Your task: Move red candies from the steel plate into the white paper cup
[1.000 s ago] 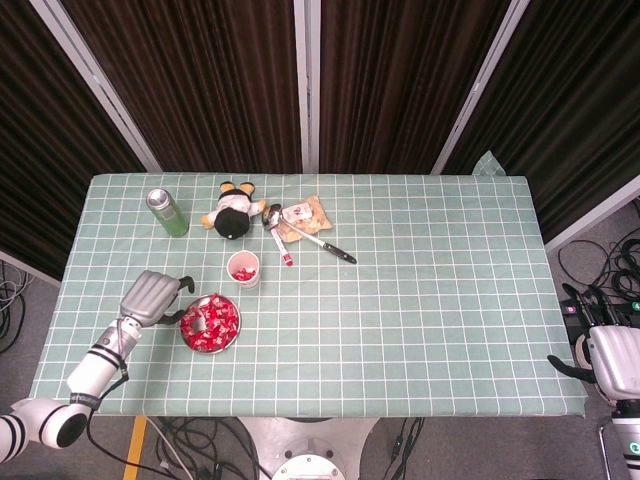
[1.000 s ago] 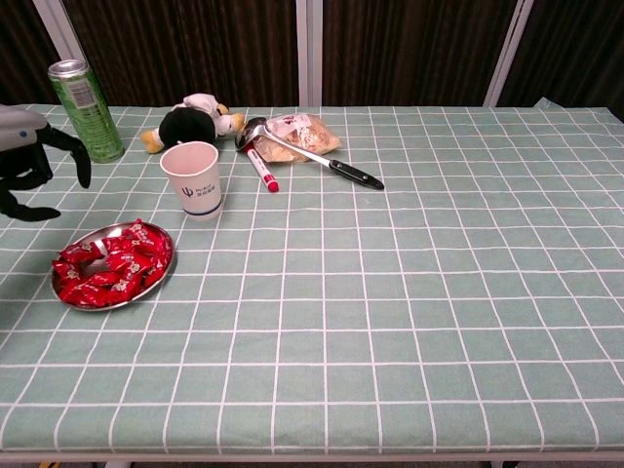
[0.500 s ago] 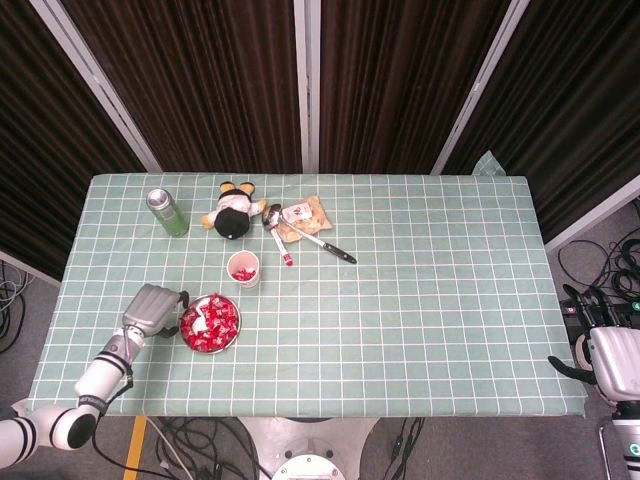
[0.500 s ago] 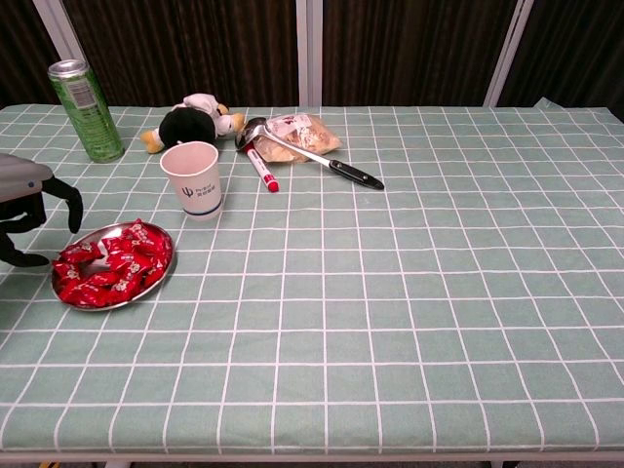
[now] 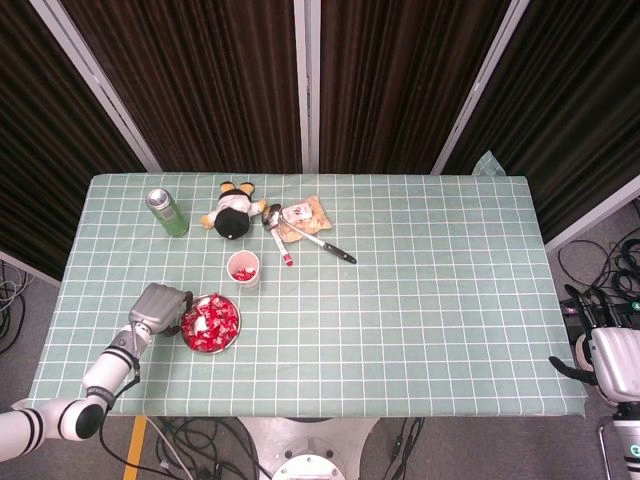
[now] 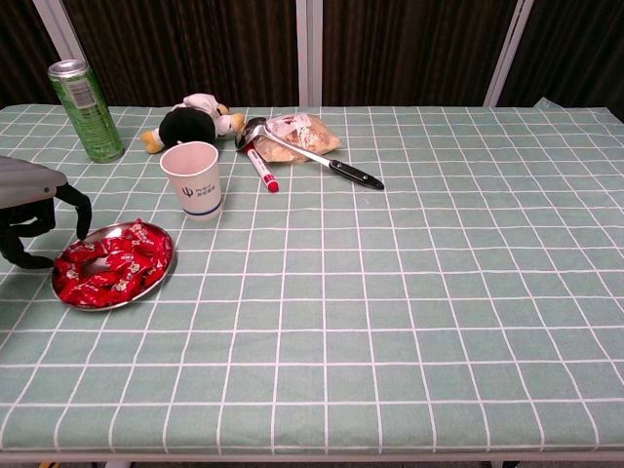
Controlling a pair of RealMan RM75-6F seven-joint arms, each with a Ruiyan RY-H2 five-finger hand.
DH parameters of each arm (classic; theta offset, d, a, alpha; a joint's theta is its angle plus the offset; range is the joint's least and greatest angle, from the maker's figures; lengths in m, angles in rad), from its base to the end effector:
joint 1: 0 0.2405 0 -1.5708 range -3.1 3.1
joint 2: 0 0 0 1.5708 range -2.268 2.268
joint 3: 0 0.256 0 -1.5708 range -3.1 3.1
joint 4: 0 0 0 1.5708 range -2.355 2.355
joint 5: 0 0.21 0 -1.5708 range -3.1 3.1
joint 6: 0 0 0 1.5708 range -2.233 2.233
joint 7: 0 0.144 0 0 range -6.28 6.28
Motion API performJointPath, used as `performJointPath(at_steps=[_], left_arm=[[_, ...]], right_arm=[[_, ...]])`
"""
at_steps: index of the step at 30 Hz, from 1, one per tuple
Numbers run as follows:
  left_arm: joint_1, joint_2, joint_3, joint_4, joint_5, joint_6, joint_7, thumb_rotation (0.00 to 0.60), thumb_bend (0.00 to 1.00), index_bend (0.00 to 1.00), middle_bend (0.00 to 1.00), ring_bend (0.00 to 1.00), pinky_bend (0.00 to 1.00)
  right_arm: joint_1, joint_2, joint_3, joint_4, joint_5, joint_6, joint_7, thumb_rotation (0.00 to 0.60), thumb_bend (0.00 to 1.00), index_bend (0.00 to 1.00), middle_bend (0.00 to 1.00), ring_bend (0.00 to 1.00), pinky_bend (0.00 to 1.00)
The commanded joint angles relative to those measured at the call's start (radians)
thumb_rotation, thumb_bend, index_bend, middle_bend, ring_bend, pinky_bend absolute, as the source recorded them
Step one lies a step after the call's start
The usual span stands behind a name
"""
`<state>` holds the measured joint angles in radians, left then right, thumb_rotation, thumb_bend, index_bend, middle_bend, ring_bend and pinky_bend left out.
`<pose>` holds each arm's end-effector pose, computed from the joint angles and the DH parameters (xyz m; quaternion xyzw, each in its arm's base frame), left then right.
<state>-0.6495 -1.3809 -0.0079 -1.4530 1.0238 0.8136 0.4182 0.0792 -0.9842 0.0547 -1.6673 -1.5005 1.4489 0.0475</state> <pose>-0.2604 0.3130 0.0116 -0.7825 -0.3942 -0.1786 0.4477 -0.3114 -0.1800 0.1930 0.6035 -0.3878 0.3710 0.5897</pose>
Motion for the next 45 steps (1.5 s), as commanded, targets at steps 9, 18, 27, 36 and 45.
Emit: performJointPath(at_steps=[9, 18, 27, 36, 45], left_arm=[[-0.026, -0.004, 0.01, -0.023, -0.021, -0.021, 0.026, 0.6, 0.27, 0.48, 0.97, 0.93, 1.0], [-0.03, -0.041, 0.015, 0.022, -0.002, -0.008, 0.021, 0.6, 0.27, 0.48, 0.97, 0.93, 1.0], [-0.031, -0.049, 0.014, 0.032, 0.031, -0.017, -0.018, 0.6, 0.26, 0.48, 0.97, 0.93, 1.0], [-0.026, -0.084, 0.008, 0.075, 0.073, -0.013, -0.076, 0.6, 0.27, 0.55, 0.98, 0.93, 1.0], [-0.015, -0.092, 0.004, 0.097, 0.11, -0.013, -0.138, 0.6, 0.34, 0.6, 0.99, 0.93, 1.0]], right_arm=[[0.002, -0.002, 0.001, 0.004, 0.003, -0.005, 0.002, 0.6, 0.02, 0.06, 0.27, 0.05, 0.26], [0.003, -0.002, 0.002, 0.005, 0.009, -0.009, 0.002, 0.6, 0.02, 0.06, 0.27, 0.05, 0.27], [0.006, -0.003, 0.002, 0.007, 0.01, -0.015, 0.004, 0.6, 0.02, 0.06, 0.27, 0.05, 0.27], [0.005, -0.002, 0.002, 0.008, 0.013, -0.014, 0.008, 0.6, 0.02, 0.06, 0.27, 0.05, 0.27], [0.009, -0.003, 0.004, 0.01, 0.012, -0.019, 0.009, 0.6, 0.02, 0.06, 0.27, 0.05, 0.27]])
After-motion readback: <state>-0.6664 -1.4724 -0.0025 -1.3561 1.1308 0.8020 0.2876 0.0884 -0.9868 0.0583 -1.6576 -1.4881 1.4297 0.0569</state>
